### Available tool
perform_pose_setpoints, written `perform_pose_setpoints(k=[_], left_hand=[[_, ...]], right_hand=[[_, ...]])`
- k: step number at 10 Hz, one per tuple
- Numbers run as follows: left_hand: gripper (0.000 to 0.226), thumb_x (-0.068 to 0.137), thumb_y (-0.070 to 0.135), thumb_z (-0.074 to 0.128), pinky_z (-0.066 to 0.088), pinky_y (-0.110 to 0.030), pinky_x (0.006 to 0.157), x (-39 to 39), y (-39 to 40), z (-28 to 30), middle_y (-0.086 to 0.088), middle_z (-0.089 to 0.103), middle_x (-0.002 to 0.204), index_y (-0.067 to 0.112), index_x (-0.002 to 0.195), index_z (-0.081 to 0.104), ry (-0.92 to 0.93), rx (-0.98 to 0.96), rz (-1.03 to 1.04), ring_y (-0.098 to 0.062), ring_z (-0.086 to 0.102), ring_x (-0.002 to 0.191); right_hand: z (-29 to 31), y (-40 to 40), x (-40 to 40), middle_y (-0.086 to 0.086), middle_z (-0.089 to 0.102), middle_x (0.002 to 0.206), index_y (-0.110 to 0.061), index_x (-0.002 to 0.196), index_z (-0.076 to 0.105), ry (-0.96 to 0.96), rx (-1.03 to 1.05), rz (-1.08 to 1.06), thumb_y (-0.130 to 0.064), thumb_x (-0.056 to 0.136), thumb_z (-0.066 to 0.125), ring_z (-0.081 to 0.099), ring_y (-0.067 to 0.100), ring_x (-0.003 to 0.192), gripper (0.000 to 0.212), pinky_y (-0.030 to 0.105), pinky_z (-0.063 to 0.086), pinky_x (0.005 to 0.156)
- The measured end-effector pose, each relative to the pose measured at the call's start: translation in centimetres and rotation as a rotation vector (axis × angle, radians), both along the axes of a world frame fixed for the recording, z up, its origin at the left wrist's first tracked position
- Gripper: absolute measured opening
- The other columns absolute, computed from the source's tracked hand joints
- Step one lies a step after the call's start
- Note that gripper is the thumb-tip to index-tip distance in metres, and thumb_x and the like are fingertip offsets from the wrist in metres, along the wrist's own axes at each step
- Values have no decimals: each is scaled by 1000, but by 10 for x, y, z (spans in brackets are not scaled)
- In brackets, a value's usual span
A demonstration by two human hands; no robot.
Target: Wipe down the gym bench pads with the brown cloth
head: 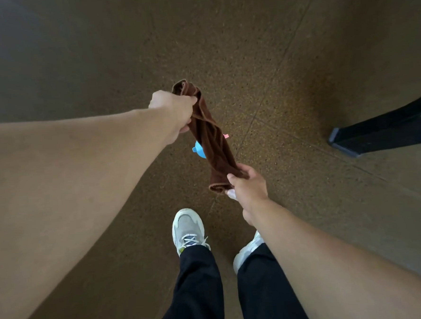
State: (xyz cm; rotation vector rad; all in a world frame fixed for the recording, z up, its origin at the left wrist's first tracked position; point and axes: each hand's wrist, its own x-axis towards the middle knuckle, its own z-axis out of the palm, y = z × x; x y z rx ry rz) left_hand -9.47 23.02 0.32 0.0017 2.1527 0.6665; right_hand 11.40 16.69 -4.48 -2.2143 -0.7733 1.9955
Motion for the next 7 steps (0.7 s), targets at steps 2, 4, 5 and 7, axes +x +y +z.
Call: perform_pose_setpoints(k=[2, 4, 5, 7], left_hand=[[28, 96, 24, 63, 63, -37, 78, -7, -11, -16, -5, 70, 103, 18, 123, 65, 85, -35, -39, -20, 71, 83], [74, 92, 36, 69, 52, -42, 103, -5, -24, -15, -4, 54, 143, 23, 155, 33, 11, -58, -84, -27, 61, 119], [83, 93, 37, 69, 46, -45, 110, 3, -30, -8, 1, 47, 151, 28, 160, 21, -57, -22, -175, -27, 57, 126], [78, 95, 38, 66, 44, -48, 112, 13, -66, 24, 2, 51, 150, 27, 159, 24, -131, 5, -269, -22, 54, 132]], right_hand=[[0, 4, -5, 0, 69, 117, -32, 123, 66, -26, -25, 13, -8, 101, 65, 65, 6, 87, 33, 8, 45, 49], [0, 4, -2, -6, 68, 120, -27, 141, 63, -48, -8, 6, -6, 103, 61, 65, 4, 92, 43, 17, 48, 67], [6, 4, 2, -3, 68, 135, -23, 144, 60, -38, -49, -27, -4, 102, 60, 67, 15, 113, 46, 35, 55, 101], [38, 4, 13, 1, 61, 145, -25, 138, 65, -151, -57, -11, -8, 101, 62, 59, 21, 130, 41, 46, 46, 115]])
